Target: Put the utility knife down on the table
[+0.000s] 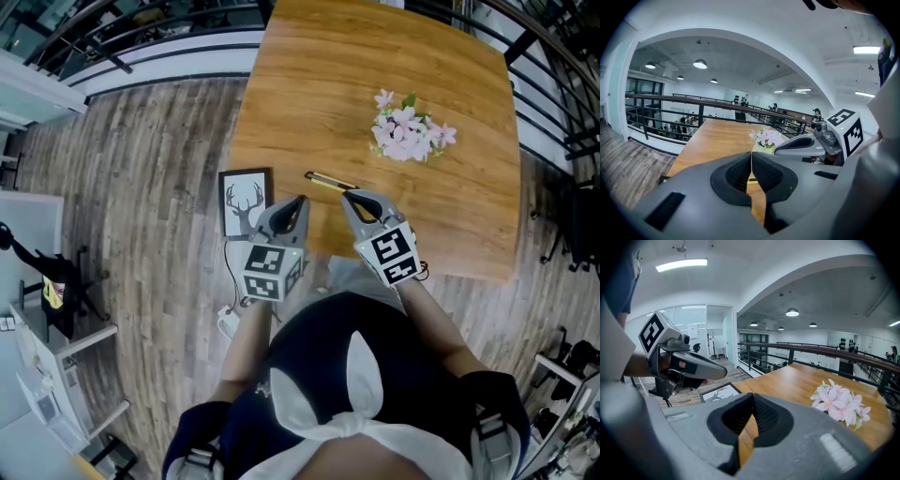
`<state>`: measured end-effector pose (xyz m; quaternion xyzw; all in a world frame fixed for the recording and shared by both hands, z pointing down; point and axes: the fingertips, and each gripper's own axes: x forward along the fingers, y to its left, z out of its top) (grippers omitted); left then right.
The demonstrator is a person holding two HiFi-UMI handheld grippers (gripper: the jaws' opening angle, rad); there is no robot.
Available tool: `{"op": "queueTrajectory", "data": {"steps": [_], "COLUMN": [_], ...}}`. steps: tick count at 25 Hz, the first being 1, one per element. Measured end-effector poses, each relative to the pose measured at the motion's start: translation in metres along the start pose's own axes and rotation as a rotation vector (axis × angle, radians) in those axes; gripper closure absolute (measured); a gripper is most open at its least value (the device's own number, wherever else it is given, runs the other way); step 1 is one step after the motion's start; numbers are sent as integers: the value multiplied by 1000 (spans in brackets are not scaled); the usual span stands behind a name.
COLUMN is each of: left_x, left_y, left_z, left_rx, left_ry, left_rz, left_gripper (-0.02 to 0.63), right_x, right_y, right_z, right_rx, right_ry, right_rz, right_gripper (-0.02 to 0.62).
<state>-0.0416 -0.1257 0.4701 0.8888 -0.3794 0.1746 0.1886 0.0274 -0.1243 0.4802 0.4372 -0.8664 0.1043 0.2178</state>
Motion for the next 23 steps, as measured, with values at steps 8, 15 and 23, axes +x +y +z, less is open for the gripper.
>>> {"op": "queueTrajectory", "data": {"steps": [8,15,23], "left_x": [-4,-9,-15], "left_y": [-16,-22,-29], "left_z": [-2,-7,-14], "left_rx": [17,29,28], "left_ry": [7,4,0], "left_rz": [-30,-33,-31], "left_gripper": [583,584,583], "right_x": [-15,-21,-29], "right_y": [9,17,24], "right_z": [-3,-6,-14], "right_rx": [0,0,-7], "right_ry": [-6,-10,-6], "right_rz": [-12,-11,-15], "right_gripper": [598,598,598]}}
